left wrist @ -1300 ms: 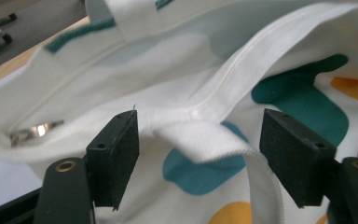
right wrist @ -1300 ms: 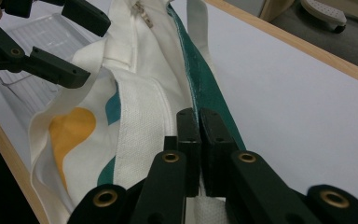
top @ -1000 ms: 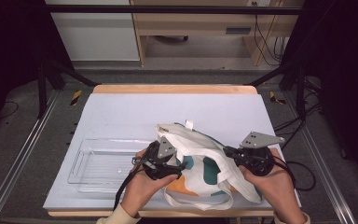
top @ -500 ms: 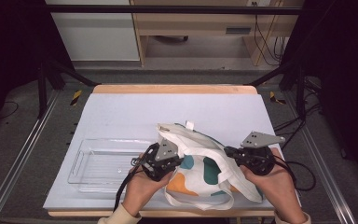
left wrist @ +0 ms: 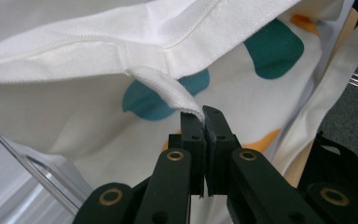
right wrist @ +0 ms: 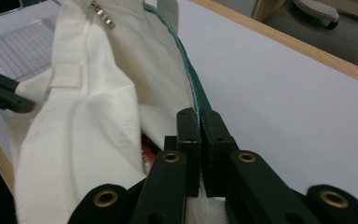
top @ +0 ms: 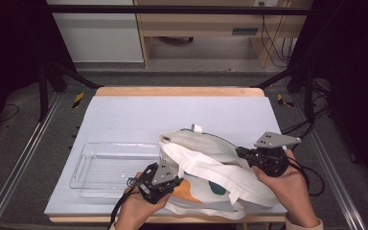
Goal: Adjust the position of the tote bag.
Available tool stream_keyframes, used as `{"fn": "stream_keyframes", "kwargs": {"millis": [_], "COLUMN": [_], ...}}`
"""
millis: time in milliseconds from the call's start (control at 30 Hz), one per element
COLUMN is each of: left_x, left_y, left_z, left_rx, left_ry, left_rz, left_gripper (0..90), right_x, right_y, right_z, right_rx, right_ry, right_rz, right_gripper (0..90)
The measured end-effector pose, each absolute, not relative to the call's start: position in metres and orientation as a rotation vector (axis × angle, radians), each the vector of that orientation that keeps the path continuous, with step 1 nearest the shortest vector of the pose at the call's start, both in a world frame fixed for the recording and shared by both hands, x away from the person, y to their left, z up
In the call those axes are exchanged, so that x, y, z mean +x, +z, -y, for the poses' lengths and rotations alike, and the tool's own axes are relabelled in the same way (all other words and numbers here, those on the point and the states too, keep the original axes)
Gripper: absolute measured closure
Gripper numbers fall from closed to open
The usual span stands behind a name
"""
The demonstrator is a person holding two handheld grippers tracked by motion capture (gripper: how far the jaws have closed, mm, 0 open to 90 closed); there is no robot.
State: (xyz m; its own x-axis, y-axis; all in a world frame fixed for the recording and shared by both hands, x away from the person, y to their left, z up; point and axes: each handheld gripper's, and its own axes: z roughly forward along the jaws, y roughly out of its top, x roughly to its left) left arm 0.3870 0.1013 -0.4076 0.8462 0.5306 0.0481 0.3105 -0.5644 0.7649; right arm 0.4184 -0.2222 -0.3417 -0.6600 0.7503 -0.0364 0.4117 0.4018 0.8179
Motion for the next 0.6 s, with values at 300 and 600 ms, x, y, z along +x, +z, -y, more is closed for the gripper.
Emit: {"fn": "stream_keyframes", "kwargs": {"millis": [300, 600], "left_x": [0.372, 0.363], "left_y": [-0.421, -0.428], "left_z": [-0.109, -0.111], "left_rx": [2.259, 2.304], "left_ry": [0.323, 0.316], "left_rz": [-0.602, -0.584], "left_gripper": [88.4, 88.4], "right_x": [0.430, 0.437], "right_y": [-0.357, -0.373], "right_z": [0.237, 0.253], "right_rx": [1.079, 1.154], "right_ry": [1.129, 1.100], "right_rz": [-2.241, -2.236], "right_gripper": [88.0, 88.0]}}
